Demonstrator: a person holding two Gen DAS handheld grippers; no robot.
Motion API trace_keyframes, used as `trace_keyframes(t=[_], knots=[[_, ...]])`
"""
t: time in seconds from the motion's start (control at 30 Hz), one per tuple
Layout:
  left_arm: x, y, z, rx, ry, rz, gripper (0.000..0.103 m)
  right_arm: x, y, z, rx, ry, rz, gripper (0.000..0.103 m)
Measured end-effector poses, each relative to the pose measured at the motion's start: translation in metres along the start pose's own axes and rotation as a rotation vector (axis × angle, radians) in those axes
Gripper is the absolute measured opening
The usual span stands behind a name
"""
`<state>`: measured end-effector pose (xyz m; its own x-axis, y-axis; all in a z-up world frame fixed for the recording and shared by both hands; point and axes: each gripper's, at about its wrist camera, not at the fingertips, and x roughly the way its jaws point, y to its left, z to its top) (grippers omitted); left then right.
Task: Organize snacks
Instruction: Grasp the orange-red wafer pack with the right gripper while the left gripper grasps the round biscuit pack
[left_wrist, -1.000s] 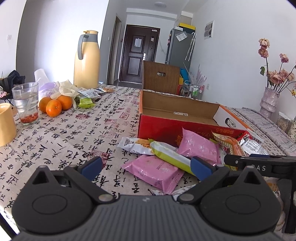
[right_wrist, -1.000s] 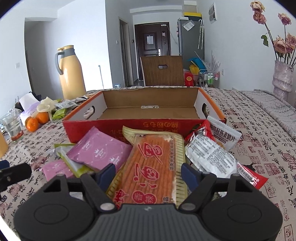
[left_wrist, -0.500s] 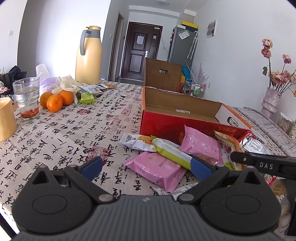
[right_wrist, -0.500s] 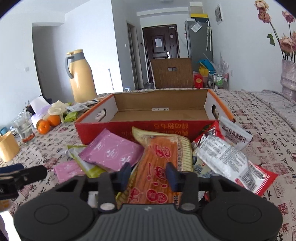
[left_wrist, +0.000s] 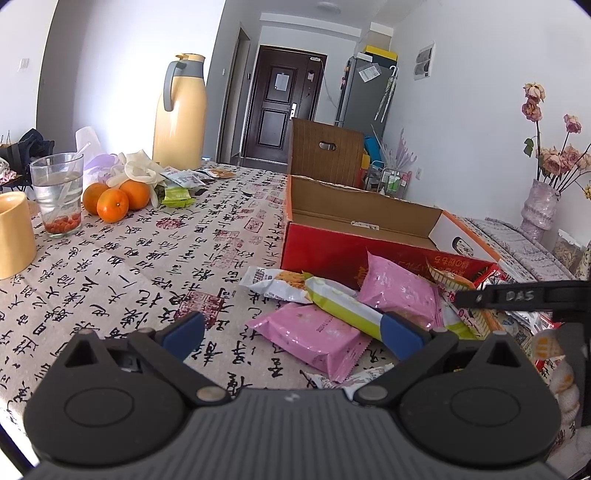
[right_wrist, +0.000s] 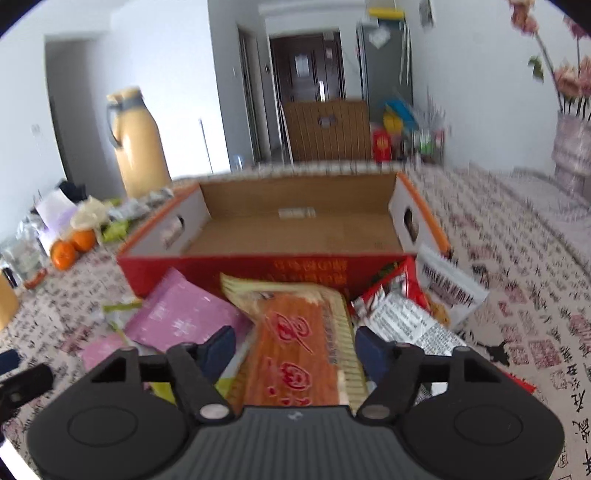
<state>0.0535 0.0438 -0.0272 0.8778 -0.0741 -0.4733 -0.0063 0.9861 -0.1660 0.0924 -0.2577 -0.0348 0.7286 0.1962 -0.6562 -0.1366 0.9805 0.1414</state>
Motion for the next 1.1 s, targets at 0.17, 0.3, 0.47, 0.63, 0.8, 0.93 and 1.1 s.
trace_keyframes(t=[0.17,0.3,0.47,0.63,0.8,0.93,1.1], knots=[[0.002,0.003,0.001,-0.011,0.007,0.001,0.103,0.005,0.002,-0.002,-0.004,0.018,0.005,0.062],[0.001,0.0,0.001,-0.006,0.003,-0.007,0.103,-0.001,0.002,0.0,-0.005,-0.004,0.018,0.039],[-0.003,-0.005,0.002,0.003,-0.002,-0.01,0.103,-0.009,-0.002,-0.003,0.006,-0.032,0.037,0.034],[-0.005,-0.015,0.001,0.021,0.006,-0.01,0.103,-0.025,-0.011,-0.008,0.039,-0.084,0.06,0.033],[-0.008,-0.03,-0.002,0.044,0.023,-0.018,0.103,-0.051,-0.019,-0.016,0.051,-0.166,0.071,0.033],[-0.008,-0.049,-0.006,0.06,0.054,-0.021,0.103,-0.071,-0.025,-0.026,0.052,-0.222,0.075,0.033],[-0.009,-0.079,-0.015,0.094,0.075,-0.018,0.103,-0.083,-0.036,-0.046,0.059,-0.241,0.082,0.033]])
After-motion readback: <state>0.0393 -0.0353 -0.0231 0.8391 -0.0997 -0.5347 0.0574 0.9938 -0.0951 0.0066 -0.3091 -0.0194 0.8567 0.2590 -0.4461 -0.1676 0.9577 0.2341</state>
